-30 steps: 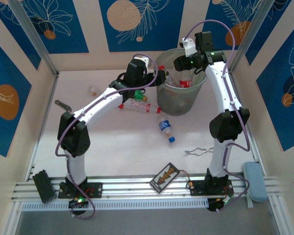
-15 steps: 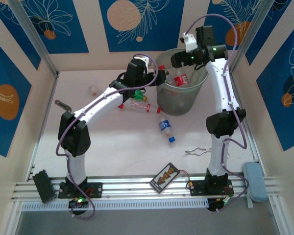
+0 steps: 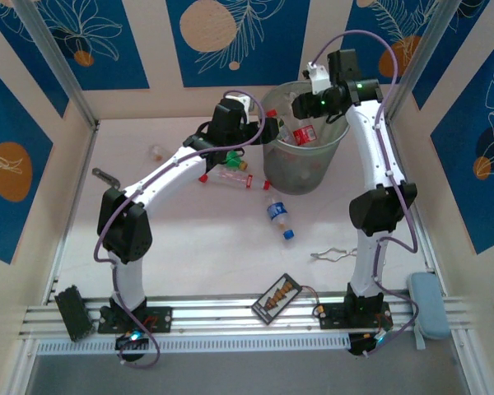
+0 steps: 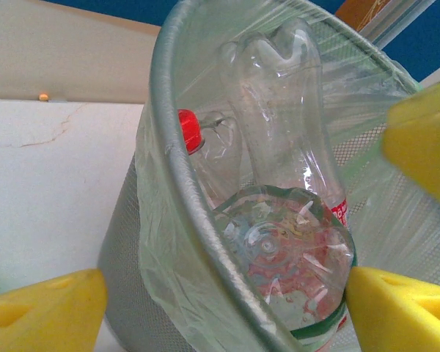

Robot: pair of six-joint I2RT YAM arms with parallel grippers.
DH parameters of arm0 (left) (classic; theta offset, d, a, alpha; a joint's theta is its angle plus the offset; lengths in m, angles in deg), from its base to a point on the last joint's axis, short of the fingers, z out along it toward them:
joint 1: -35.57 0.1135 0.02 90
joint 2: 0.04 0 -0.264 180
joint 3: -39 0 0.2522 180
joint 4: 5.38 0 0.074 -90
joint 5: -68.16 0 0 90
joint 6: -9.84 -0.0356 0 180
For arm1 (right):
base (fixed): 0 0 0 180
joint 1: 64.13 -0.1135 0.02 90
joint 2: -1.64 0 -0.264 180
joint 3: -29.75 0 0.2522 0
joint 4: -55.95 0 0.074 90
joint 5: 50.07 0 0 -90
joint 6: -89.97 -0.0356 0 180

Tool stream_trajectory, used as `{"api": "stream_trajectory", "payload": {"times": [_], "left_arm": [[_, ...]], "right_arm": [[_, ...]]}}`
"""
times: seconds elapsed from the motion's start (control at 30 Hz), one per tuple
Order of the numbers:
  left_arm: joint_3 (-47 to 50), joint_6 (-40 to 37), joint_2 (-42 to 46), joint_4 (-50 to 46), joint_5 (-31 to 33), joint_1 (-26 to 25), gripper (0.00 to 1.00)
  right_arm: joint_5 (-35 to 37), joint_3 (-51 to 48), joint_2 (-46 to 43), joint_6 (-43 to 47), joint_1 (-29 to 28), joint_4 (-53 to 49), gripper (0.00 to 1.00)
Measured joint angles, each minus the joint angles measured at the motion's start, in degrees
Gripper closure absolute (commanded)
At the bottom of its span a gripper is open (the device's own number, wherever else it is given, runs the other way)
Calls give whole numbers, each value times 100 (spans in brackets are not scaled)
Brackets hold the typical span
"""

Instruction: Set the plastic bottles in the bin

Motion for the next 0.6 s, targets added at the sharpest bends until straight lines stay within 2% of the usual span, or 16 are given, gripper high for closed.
{"api": "stream_trajectory", "payload": {"times": [0.43, 0.5, 0.6], "left_arm": [[0, 0, 0, 0, -35, 9, 16], [0, -2, 0, -2, -42, 9, 16], [0, -2, 0, -2, -72, 17, 16]], "right_arm": [[-815, -920, -61, -302, 105, 595, 46], [-986, -988, -120, -372, 162, 625, 45], [-1091, -1023, -210, -463, 214, 649, 39]]}}
